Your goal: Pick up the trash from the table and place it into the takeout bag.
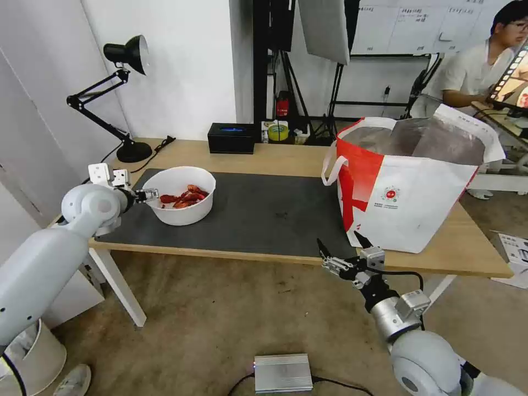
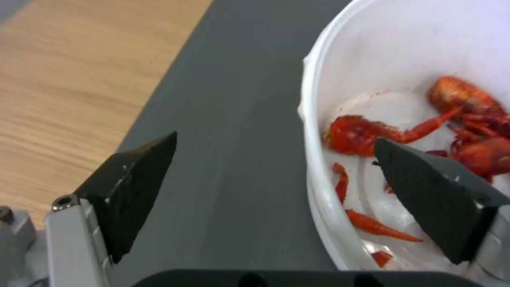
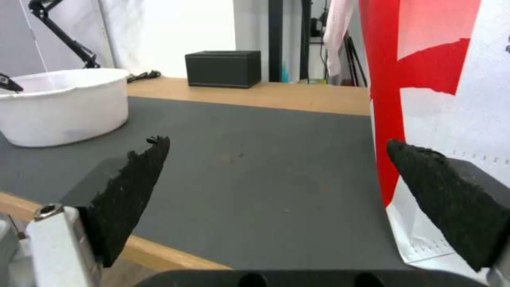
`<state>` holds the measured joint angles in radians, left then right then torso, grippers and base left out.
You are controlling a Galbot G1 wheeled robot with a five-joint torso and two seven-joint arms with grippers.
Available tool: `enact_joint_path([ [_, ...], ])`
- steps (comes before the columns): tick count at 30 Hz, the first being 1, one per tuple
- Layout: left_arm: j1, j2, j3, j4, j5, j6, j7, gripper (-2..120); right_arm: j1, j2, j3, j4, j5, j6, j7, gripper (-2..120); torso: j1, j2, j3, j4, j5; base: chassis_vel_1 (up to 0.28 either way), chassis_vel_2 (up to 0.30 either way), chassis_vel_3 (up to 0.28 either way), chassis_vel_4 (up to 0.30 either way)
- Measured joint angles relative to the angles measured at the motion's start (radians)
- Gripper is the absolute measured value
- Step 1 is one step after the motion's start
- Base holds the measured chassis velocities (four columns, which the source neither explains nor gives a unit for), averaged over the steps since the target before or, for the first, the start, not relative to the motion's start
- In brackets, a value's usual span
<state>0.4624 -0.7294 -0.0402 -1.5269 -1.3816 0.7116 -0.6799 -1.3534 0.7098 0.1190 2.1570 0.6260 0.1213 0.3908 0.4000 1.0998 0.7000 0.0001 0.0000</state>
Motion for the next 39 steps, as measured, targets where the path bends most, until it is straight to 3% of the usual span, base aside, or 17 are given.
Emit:
enact_joint_path([
  [5, -0.064, -0.028, 0.043, 0.056, -0.06, 0.026, -0.046, 100, 0.0, 0.0, 0.0, 0.0, 0.0, 0.0, 0.0, 100, 0.0, 0.0, 0.0, -0.0002, 0.0001, 0.0, 0.0, 0.0, 0.0],
  [12, -0.086, -0.038, 0.054, 0.071, -0.098, 0.028, -0.081, 99, 0.0, 0.0, 0.0, 0.0, 0.0, 0.0, 0.0, 100, 0.0, 0.0, 0.0, -0.0001, 0.0001, 0.0, 0.0, 0.0, 0.0],
  [14, -0.089, -0.032, 0.065, 0.072, -0.114, 0.028, -0.096, 82, 0.0, 0.0, 0.0, 0.0, 0.0, 0.0, 0.0, 100, 0.0, 0.0, 0.0, -0.0001, 0.0, 0.0, 0.0, 0.0, 0.0],
  [15, -0.089, -0.032, 0.065, 0.072, -0.114, 0.028, -0.096, 82, 0.0, 0.0, 0.0, 0.0, 0.0, 0.0, 0.0, 100, 0.0, 0.0, 0.0, -0.0001, 0.0, 0.0, 0.0, 0.0, 0.0],
  [17, -0.073, -0.003, 0.072, 0.039, -0.14, 0.027, -0.057, 61, 0.0, 0.0, 0.0, 0.0, 0.0, 0.0, 0.0, 100, 0.0, 0.0, 0.0, 0.0001, 0.0, 0.0, 0.0, 0.0, 0.0],
  [18, -0.073, -0.003, 0.072, 0.039, -0.14, 0.027, -0.057, 61, 0.0, 0.0, 0.0, 0.0, 0.0, 0.0, 0.0, 100, 0.0, 0.0, 0.0, 0.0001, 0.0, 0.0, 0.0, 0.0, 0.0],
  [20, -0.072, 0.005, 0.084, 0.029, -0.142, 0.026, -0.047, 49, 0.0, 0.0, 0.0, 0.0, 0.0, 0.0, 0.0, 100, 0.0, 0.0, 0.0, 0.0, 0.0, 0.0, 0.0, 0.0, 0.0],
  [26, -0.076, 0.011, 0.1, 0.021, -0.147, 0.026, -0.041, 32, 0.0, 0.0, 0.0, 0.0, 0.0, 0.0, 0.0, 100, 0.0, 0.0, 0.0, -0.0002, 0.0, 0.0, 0.0, 0.0, 0.0],
  [27, -0.076, 0.013, 0.103, 0.019, -0.148, 0.026, -0.031, 24, 0.0, 0.0, 0.0, 0.0, 0.0, 0.0, 0.0, 100, 0.0, 0.0, 0.0, -0.0001, 0.0, 0.0, 0.0, 0.0, 0.0],
  [32, -0.075, 0.022, 0.105, 0.014, -0.151, 0.025, -0.013, 11, 0.0, 0.0, 0.0, 0.0, 0.0, 0.0, 0.0, 100, 0.0, 0.0, 0.0, -0.0002, 0.0, 0.0, 0.0, 0.0, 0.0],
  [34, -0.07, 0.031, 0.105, 0.006, -0.152, 0.025, 0.0, 0, 0.0, 0.0, 0.0, 0.0, 0.0, 0.0, 0.0, 100, 0.0, 0.0, 0.0, -0.0002, 0.0, 0.0, 0.0, 0.0, 0.0],
  [39, -0.047, 0.044, 0.075, -0.01, -0.152, 0.024, 0.031, 0, 0.0, 0.0, 0.0, 0.0, 0.0, 0.0, 0.0, 100, 0.0, 0.0, 0.0, 0.0, -0.0001, 0.0, 0.0, 0.0, 0.0],
])
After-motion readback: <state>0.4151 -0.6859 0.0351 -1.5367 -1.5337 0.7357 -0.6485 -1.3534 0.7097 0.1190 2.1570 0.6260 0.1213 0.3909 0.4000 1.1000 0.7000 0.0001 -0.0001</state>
